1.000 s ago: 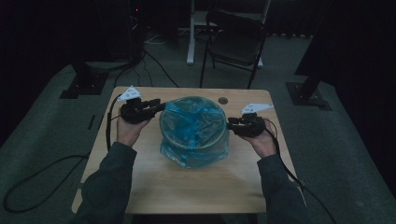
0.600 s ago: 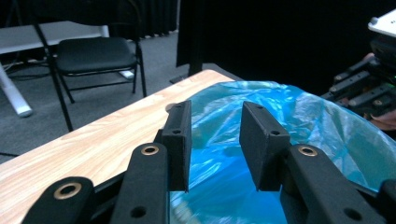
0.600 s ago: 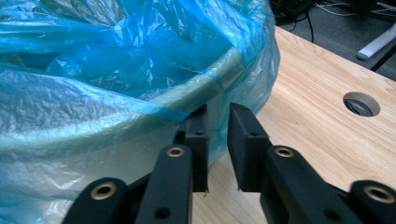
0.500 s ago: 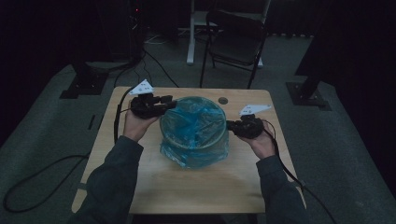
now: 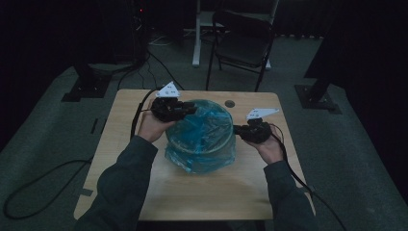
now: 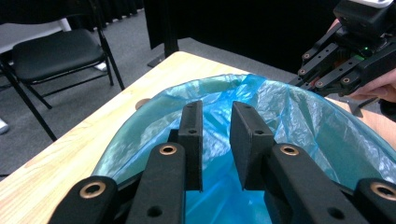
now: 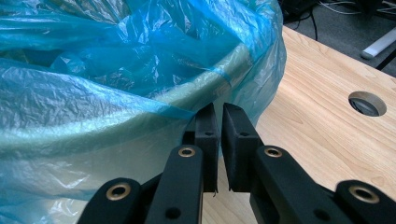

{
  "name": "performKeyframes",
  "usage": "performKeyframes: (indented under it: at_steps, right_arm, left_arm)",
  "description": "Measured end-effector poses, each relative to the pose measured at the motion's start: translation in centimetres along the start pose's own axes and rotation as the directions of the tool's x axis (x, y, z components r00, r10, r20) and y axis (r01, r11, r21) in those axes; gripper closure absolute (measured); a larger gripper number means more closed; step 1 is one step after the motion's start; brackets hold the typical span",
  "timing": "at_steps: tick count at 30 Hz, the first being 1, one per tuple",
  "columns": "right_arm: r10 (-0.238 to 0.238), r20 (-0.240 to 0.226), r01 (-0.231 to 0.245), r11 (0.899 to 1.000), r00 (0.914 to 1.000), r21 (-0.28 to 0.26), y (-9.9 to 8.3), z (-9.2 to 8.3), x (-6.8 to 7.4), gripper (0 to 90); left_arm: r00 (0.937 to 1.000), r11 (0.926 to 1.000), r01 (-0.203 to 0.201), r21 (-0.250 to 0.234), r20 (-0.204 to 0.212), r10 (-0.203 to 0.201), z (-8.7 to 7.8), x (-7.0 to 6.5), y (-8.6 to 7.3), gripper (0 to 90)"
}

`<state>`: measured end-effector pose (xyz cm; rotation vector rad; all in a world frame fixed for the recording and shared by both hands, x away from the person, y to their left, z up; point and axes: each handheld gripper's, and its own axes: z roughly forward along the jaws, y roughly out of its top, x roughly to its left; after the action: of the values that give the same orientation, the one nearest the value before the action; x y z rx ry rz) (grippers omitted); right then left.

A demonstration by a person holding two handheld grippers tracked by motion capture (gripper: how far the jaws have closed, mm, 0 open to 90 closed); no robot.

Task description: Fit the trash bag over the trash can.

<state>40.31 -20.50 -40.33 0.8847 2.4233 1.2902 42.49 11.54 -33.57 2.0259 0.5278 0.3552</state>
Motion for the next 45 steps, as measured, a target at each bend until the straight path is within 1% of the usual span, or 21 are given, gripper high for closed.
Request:
performKeyframes:
  at_steps: [6,7,8,10,12,13,18,19,20,21,22,27,29,32,33,34,38,39,40,44,45]
  right_arm:
    - [0.005,-0.003,-0.005,1.000,1.0000,-0.002,-0.2,0.0,-0.1,85.4]
    - [0.006,-0.004,-0.006,1.000,1.0000,-0.001,-0.2,0.0,-0.1,85.4]
    - [0.006,-0.004,-0.006,1.000,1.0000,-0.001,-0.2,0.0,-0.1,85.4]
    - [0.012,-0.004,-0.012,1.000,0.9999,-0.002,-0.4,0.0,-0.2,85.4]
    - [0.011,-0.004,-0.011,1.000,0.9999,-0.001,-0.4,0.0,-0.2,85.4]
    - [0.011,-0.004,-0.011,1.000,0.9999,-0.002,-0.4,0.0,-0.2,85.5]
    - [0.010,-0.005,-0.010,1.000,0.9999,-0.004,-0.4,-0.1,-0.2,86.4]
    - [0.010,-0.005,-0.010,1.000,0.9999,-0.004,-0.4,-0.1,-0.2,86.7]
    - [0.010,-0.005,-0.010,1.000,0.9999,-0.004,-0.4,-0.1,-0.2,86.7]
    - [0.011,-0.005,-0.011,1.000,0.9999,-0.003,-0.4,-0.1,-0.2,86.9]
    - [0.009,-0.006,-0.009,1.000,0.9999,-0.002,-0.4,0.0,-0.2,87.0]
    - [0.008,-0.008,-0.008,1.000,0.9999,-0.001,-0.4,0.0,-0.2,87.0]
    - [0.009,-0.009,-0.009,1.000,0.9999,-0.001,-0.4,0.1,-0.1,87.1]
    - [0.007,-0.010,-0.007,1.000,0.9999,-0.001,-0.3,0.1,-0.1,87.2]
    - [0.007,-0.010,-0.007,1.000,0.9999,-0.001,-0.3,0.1,-0.1,87.2]
    - [0.007,-0.010,-0.007,1.000,0.9999,-0.001,-0.3,0.1,-0.1,87.2]
    - [0.007,-0.010,-0.007,1.000,0.9999,-0.002,-0.3,-0.1,-0.1,87.9]
    - [0.007,-0.010,-0.007,1.000,0.9999,-0.002,-0.3,-0.1,-0.1,87.9]
    - [0.007,-0.009,-0.007,1.000,0.9999,-0.002,-0.3,-0.1,-0.2,88.3]
    - [0.005,-0.010,-0.005,1.000,0.9999,-0.001,-0.3,-0.2,-0.2,89.5]
    - [0.005,-0.010,-0.005,1.000,0.9999,-0.001,-0.3,-0.2,-0.2,89.5]
  left_arm:
    - [0.9995,0.9986,-0.029,0.044,0.012,0.029,1.1,-0.4,0.6,75.2]
    - [0.9984,0.9953,-0.052,0.082,0.028,0.050,1.8,-0.7,0.8,75.2]
    - [0.9984,0.9953,-0.052,0.082,0.028,0.050,1.8,-0.7,0.8,75.1]
    - [0.9955,0.9865,-0.092,0.135,0.034,0.088,2.8,-1.3,1.0,75.1]
    - [0.9947,0.9837,-0.101,0.149,0.036,0.096,3.0,-1.4,1.1,74.4]
    - [0.9925,0.9758,-0.122,0.182,0.033,0.118,3.7,-1.7,1.2,74.4]
    - [0.9901,0.9629,-0.139,0.231,0.020,0.139,4.6,-2.0,1.4,73.8]
    - [0.9897,0.9559,-0.142,0.257,0.019,0.142,4.9,-1.9,1.5,73.8]
    - [0.9897,0.9559,-0.142,0.257,0.019,0.142,4.9,-1.9,1.5,72.6]
    - [0.9882,0.9468,-0.148,0.286,0.005,0.153,5.2,-1.8,1.5,72.6]
    - [0.9875,0.9439,-0.150,0.294,0.000,0.157,5.3,-1.8,1.6,71.8]
    - [0.9835,0.9431,-0.172,0.285,-0.005,0.181,5.6,-2.3,2.2,71.0]
    - [0.9809,0.9378,-0.188,0.292,0.009,0.194,5.9,-2.5,2.4,69.6]
    - [0.9775,0.9201,-0.204,0.334,0.018,0.210,6.9,-2.8,2.4,68.3]
    - [0.9775,0.9201,-0.204,0.334,0.018,0.210,6.9,-2.8,2.4,67.8]
    - [0.9764,0.9025,-0.207,0.378,0.021,0.215,7.7,-2.9,2.1,67.8]
    - [0.9738,0.8684,-0.215,0.447,0.032,0.225,8.9,-3.0,1.6,64.2]
    - [0.9738,0.8684,-0.215,0.447,0.032,0.225,8.9,-3.0,1.6,63.8]
    - [0.9727,0.8602,-0.218,0.461,0.032,0.230,9.2,-3.1,1.5,63.8]
    - [0.9692,0.8406,-0.227,0.492,0.030,0.244,9.5,-3.1,1.5,62.4]
    - [0.9692,0.8406,-0.227,0.492,0.030,0.244,9.5,-3.1,1.5,62.1]
